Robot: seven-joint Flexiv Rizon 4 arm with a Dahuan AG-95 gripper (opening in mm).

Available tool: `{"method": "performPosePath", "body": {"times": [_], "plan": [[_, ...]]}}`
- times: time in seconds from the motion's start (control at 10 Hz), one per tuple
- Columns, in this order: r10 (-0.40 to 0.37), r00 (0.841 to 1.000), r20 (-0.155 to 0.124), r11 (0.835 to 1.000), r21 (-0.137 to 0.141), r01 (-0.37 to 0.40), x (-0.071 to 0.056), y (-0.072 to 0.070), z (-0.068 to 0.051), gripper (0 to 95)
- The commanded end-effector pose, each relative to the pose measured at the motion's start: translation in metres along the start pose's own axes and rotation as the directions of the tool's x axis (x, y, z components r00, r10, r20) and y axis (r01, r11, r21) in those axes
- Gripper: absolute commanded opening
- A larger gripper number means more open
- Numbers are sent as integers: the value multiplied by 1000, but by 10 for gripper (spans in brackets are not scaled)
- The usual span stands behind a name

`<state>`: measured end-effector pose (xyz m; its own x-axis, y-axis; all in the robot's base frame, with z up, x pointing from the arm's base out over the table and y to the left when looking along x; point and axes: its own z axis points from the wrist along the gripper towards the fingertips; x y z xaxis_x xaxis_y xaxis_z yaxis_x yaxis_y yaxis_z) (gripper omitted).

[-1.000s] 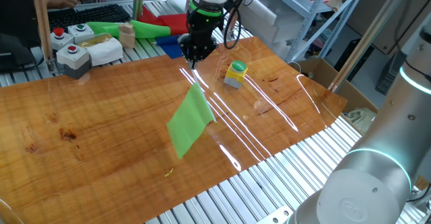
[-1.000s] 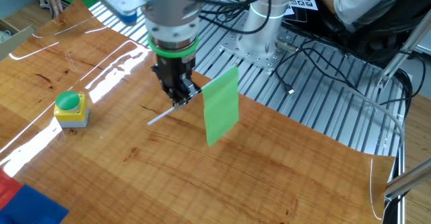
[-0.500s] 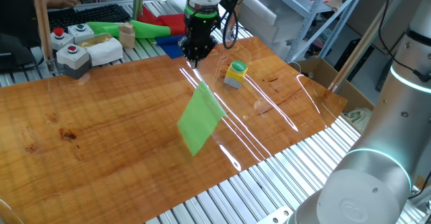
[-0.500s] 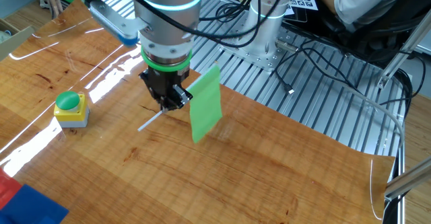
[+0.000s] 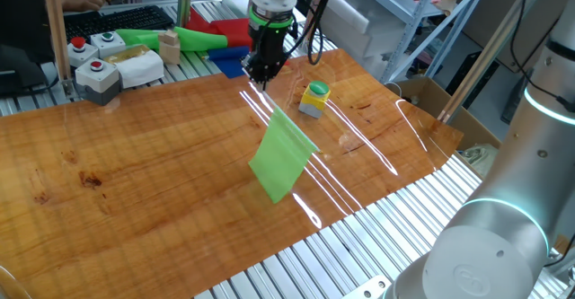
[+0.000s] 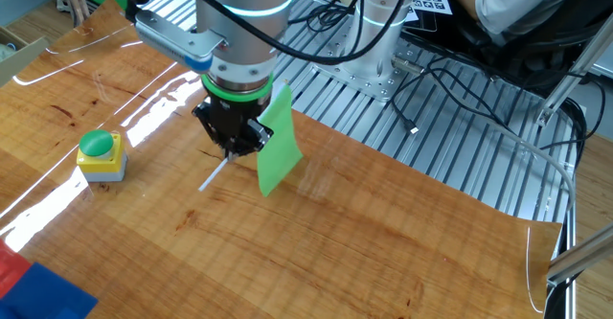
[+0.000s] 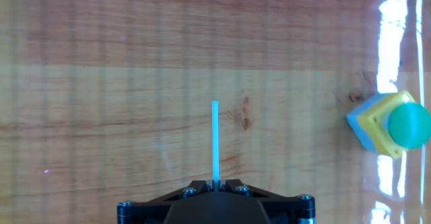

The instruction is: Wave the flag

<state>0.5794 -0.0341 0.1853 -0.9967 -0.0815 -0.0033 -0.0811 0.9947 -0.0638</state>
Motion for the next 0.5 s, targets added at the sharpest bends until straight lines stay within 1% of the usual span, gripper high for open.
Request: {"method": "performPosePath", "body": {"times": [0.1,0.2,0.5], "plan": [[98,995,-5,994,-56,-98,0,0,0,0],[93,996,-3,994,-50,-93,0,0,0,0],[98,995,2,994,-53,-98,-1,2,3,0]]}}
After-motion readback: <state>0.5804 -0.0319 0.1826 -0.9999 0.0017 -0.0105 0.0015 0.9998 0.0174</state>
